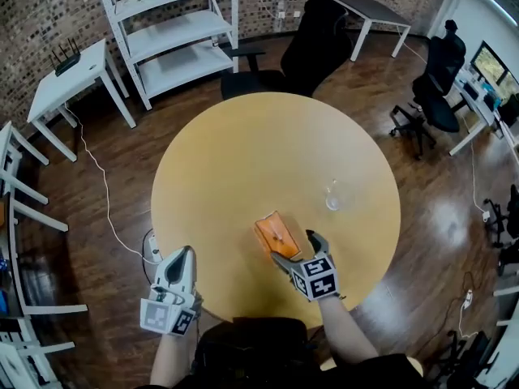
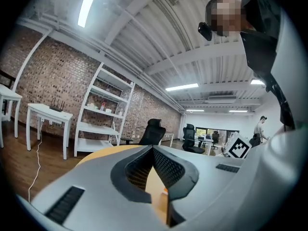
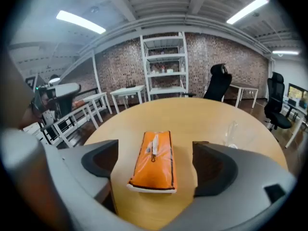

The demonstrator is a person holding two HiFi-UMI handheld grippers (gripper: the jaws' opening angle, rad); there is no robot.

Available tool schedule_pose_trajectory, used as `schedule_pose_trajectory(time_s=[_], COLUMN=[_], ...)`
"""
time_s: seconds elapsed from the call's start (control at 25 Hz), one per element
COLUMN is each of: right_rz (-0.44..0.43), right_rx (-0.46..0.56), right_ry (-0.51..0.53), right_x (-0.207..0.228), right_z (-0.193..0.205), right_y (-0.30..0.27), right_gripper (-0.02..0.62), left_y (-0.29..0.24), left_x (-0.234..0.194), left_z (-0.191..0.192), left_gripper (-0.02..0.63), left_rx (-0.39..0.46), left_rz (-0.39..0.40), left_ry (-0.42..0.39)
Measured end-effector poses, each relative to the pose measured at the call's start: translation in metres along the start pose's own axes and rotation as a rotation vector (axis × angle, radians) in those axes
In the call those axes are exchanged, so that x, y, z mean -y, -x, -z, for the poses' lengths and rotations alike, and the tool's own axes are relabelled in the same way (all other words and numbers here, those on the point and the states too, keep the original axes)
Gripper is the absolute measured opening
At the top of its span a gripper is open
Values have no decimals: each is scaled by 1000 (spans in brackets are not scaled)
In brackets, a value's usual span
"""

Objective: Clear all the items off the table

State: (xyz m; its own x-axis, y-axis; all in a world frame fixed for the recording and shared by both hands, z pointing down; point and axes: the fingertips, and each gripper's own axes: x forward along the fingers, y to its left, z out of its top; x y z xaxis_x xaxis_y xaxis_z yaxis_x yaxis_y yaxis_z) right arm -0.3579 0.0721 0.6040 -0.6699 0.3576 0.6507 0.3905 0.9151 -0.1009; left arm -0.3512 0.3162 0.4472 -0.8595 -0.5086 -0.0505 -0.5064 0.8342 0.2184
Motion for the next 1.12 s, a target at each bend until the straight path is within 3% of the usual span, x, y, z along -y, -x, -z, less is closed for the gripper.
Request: schedule_pose_trajectory(time_s=[0.16,0.64,0.92,1.12], right_rz=[-6,7,9,25], right_rx=[-137,-320,-299,-201], right_ry=[3,30,7,-61], right_x=[1,-1,-1,-1], right_z=[30,69,72,48], right_y=[-39,-88,-88,-61], right_gripper=[523,520,446,437], left_y=[0,-12,-17,-15], left_x=[-7,-24,-32,-30], left_z=[17,53,66,53], left_gripper=[-7,-8,-7,-8], left_rx=[-48,-115,-123,-79], left_rz=[-16,-5,-2,30], left_ry=[35,125,150,150])
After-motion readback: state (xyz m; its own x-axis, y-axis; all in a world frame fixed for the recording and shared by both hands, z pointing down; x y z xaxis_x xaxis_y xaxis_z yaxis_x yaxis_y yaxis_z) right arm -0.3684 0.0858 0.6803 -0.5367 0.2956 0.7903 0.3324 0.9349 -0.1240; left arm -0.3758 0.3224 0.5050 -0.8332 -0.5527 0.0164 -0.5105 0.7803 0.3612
